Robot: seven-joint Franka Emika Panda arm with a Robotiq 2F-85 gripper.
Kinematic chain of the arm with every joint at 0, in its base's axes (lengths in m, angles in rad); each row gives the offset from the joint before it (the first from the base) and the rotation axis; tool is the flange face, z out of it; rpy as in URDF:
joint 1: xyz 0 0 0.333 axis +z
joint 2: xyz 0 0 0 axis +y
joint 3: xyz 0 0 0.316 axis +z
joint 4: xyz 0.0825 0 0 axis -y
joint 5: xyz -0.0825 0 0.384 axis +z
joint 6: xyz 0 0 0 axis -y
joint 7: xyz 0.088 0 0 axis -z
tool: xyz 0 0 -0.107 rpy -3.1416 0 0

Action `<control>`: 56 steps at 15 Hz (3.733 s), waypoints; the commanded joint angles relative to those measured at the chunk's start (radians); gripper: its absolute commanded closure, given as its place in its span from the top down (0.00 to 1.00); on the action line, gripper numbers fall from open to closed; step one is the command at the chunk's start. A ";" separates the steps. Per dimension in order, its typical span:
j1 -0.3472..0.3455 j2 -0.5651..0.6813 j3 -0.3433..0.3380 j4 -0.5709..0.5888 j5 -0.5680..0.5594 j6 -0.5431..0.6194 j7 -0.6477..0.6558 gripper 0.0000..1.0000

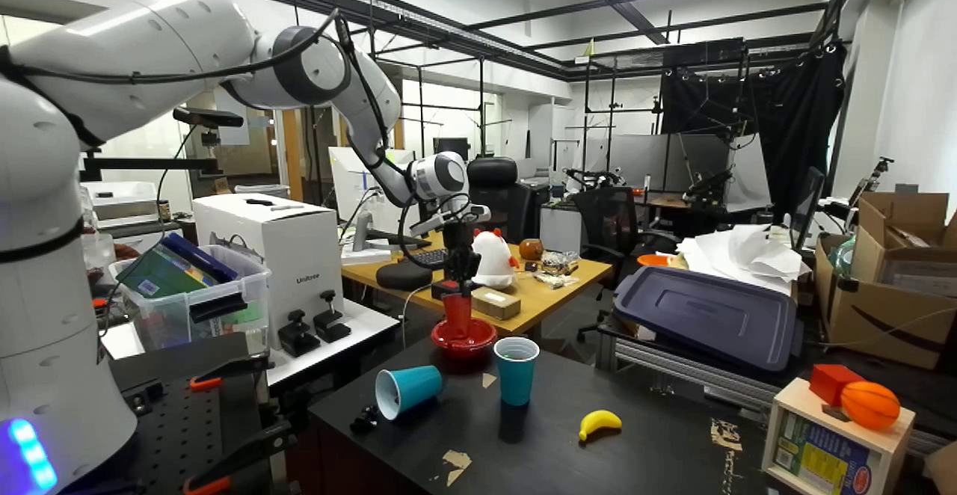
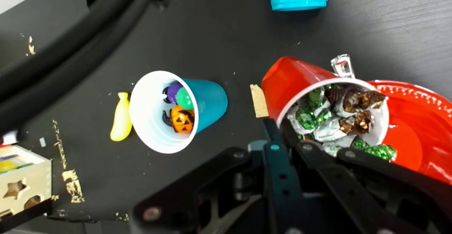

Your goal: Pour the things in the red cup into the red bowl

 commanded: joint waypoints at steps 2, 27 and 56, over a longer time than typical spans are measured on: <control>0.031 0.038 -0.027 0.118 -0.016 -0.039 -0.010 0.01; -0.101 0.100 0.036 0.170 0.226 0.183 -0.044 0.01; -0.182 0.127 0.070 0.107 0.367 0.193 -0.134 0.01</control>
